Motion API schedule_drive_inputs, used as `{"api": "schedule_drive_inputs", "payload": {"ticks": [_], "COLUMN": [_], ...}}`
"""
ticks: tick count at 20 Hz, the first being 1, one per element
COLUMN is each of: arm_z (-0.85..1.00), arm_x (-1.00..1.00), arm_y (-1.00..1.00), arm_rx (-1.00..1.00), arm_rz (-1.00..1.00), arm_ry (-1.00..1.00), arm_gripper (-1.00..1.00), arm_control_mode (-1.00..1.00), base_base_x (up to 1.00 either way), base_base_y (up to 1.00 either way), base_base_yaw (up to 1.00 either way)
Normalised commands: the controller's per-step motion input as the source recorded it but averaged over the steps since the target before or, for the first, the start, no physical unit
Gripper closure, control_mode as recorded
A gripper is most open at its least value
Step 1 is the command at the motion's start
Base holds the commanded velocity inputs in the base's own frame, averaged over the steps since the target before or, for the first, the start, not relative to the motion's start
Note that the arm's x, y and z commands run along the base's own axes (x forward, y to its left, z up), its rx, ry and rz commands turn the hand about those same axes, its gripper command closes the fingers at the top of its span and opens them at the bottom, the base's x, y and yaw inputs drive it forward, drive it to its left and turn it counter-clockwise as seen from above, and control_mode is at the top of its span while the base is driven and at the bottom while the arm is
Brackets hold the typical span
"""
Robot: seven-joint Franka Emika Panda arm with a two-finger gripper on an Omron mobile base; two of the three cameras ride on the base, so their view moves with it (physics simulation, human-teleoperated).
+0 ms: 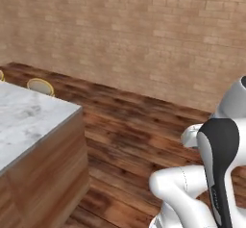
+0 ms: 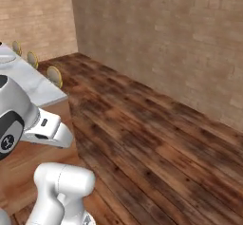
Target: Place two dumplings into each of the tupperware containers and then place the containers in the fridge.
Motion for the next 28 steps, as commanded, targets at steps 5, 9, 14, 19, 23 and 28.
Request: {"api": "schedule_drive_inputs", "payload": {"ticks": [5, 9, 14, 19, 23, 28], "arm_z": [0.00, 0.00, 0.00, 0.00, 0.00, 0.00], "arm_x": [0.00, 0.00, 0.00, 0.00, 0.00, 0.00], "arm_y": [0.00, 0.00, 0.00, 0.00, 0.00, 0.00], "arm_rx": [0.00, 0.00, 0.00, 0.00, 0.00, 0.00], "arm_rz": [0.00, 0.00, 0.00, 0.00, 0.00, 0.00], "arm_ry": [0.00, 0.00, 0.00, 0.00, 0.00, 0.00], "arm_gripper": [-1.00, -1.00, -1.00, -1.00, -1.00, -1.00], "arm_control_mode": [1.00, 1.00, 1.00, 1.00, 1.00, 1.00], "base_base_x": [0.95, 0.94, 0.89, 0.89, 0.89, 0.94], "base_base_y": [-0.88, -0.89, -0.94, -0.92, -0.92, -0.89], "base_base_yaw": [0.42, 0.41, 0.41, 0.41, 0.41, 0.41]}}
